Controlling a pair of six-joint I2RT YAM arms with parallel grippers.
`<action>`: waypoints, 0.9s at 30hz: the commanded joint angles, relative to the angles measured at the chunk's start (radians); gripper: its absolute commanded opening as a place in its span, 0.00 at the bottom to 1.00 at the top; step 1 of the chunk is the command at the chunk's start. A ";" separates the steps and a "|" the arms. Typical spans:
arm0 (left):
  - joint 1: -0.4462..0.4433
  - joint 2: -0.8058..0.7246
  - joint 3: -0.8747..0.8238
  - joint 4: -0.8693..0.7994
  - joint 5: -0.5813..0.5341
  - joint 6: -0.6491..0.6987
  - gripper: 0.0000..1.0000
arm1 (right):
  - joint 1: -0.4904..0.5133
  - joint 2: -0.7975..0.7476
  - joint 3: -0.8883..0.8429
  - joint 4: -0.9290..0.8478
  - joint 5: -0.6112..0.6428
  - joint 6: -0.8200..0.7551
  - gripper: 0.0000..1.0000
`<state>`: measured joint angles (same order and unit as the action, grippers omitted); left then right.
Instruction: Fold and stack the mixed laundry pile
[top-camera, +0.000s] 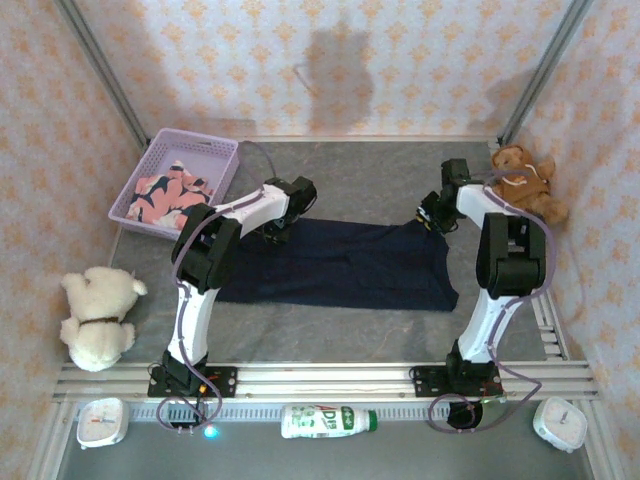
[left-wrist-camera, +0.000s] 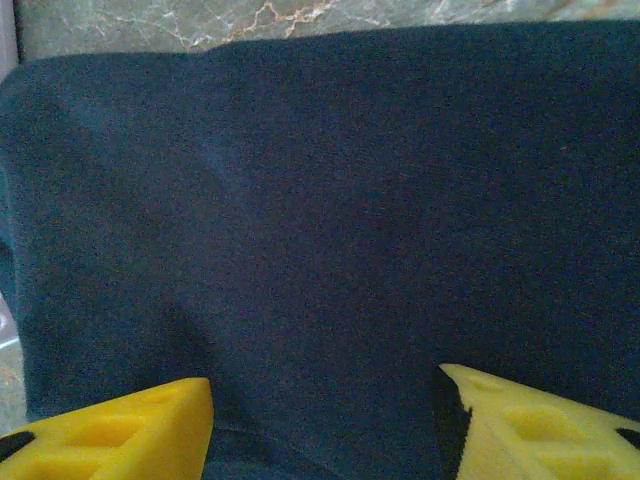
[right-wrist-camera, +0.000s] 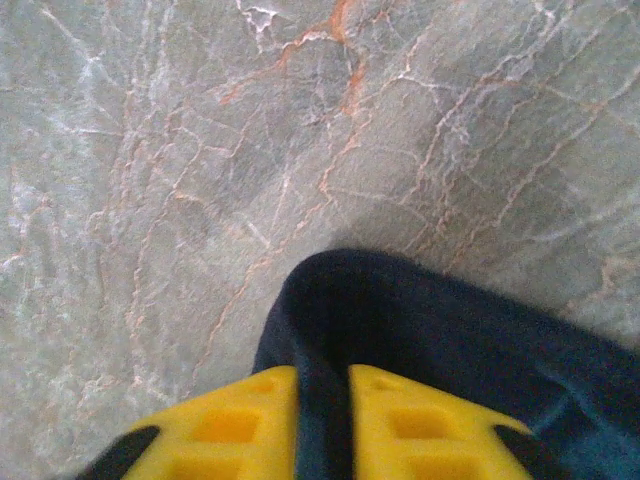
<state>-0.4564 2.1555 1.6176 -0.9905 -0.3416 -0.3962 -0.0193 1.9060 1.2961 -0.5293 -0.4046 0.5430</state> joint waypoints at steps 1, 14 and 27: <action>0.014 0.009 -0.023 0.012 -0.021 -0.029 0.60 | -0.001 -0.018 0.029 -0.048 0.100 -0.008 0.05; 0.026 -0.014 -0.055 -0.005 -0.015 -0.047 0.60 | -0.081 -0.083 -0.038 -0.152 0.256 0.105 0.04; -0.042 -0.165 0.057 -0.082 0.113 0.010 0.67 | -0.007 -0.268 -0.073 -0.269 0.241 0.015 0.34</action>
<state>-0.4652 2.0781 1.6432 -1.0290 -0.2867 -0.3923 -0.0654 1.7000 1.2568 -0.7258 -0.1745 0.5854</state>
